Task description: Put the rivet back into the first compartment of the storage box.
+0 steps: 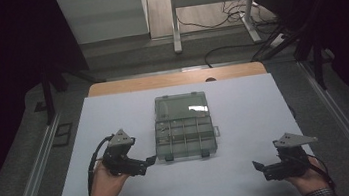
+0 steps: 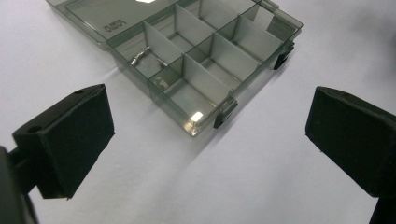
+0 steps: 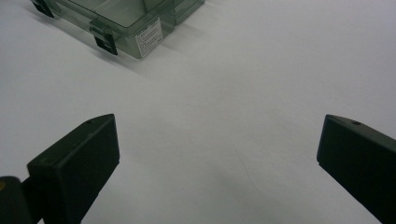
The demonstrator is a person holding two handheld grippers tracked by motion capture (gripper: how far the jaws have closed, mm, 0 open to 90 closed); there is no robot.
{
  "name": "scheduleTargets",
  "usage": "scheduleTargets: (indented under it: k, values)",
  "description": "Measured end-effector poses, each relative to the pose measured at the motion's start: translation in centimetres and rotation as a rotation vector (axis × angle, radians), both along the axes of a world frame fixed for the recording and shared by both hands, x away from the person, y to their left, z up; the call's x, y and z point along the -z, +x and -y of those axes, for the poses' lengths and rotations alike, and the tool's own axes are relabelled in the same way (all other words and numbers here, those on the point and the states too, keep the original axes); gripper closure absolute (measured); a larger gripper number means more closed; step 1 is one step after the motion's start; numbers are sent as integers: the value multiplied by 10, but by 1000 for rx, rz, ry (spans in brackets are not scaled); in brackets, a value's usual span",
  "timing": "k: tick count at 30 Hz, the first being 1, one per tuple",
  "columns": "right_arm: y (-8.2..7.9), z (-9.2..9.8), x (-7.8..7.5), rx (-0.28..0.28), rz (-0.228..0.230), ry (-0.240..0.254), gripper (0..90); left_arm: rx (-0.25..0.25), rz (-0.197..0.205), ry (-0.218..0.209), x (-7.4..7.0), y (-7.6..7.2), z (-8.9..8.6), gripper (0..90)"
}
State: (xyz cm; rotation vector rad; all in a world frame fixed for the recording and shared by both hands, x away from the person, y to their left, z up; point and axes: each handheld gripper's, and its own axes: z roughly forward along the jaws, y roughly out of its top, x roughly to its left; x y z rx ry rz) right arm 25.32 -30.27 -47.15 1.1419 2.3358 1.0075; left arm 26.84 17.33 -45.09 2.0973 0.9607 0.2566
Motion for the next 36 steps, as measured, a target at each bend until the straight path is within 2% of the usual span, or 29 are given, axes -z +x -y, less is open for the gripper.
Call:
scheduleTargets:
  k: [10,25,28,36]
  values:
    - [0,0,-1,-4,0,1,0,-31,30,35,2,-15,-12,3]
    - [-1,-1,-1,-7,9,4,0,-80,52,51,13,-35,-29,0]
    - [-1,-2,-2,-9,12,5,0,-88,59,70,15,-39,-31,0]
    - [-1,-2,-1,-10,9,3,0,-96,39,88,24,-44,-36,0]
